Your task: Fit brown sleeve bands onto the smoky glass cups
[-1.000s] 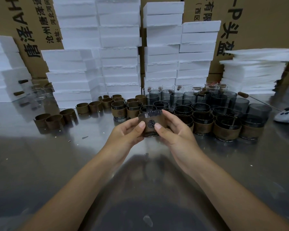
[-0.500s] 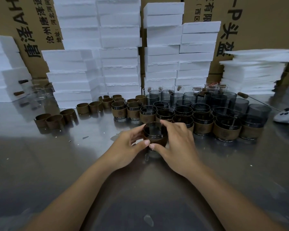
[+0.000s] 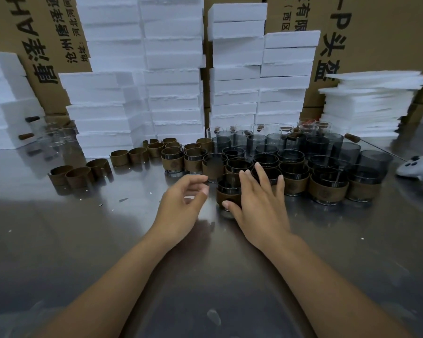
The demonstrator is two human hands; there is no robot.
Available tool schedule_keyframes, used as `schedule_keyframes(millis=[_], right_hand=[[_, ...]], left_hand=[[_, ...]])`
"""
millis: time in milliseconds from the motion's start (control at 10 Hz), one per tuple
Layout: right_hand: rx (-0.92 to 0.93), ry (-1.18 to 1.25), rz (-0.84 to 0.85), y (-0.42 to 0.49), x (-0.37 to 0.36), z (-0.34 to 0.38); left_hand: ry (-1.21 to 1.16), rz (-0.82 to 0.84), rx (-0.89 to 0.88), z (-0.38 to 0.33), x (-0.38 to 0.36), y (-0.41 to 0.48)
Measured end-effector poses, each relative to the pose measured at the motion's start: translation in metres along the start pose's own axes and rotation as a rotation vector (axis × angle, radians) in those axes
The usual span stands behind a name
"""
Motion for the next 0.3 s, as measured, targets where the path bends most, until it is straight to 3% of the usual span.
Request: schedule_keyframes(millis=[200, 300], right_hand=[[-0.029, 0.027, 0.027, -0.003, -0.002, -0.001], [-0.019, 0.194, -0.001, -0.010, 0.009, 0.008]], left_hand=[[0.065, -0.034, -0.039, -0.004, 0.002, -0.006], [0.070, -0.061, -0.040, -0.005, 0.006, -0.008]])
Point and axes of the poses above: each hand's wrist, its own y-axis towards the middle knuckle, its own x-axis out of the back of the hand, z = x × y, the point moved 7 cm from there along y, towards the middle knuckle, and after that the axes turned 8 degrees about y, right-handed, at the moved point
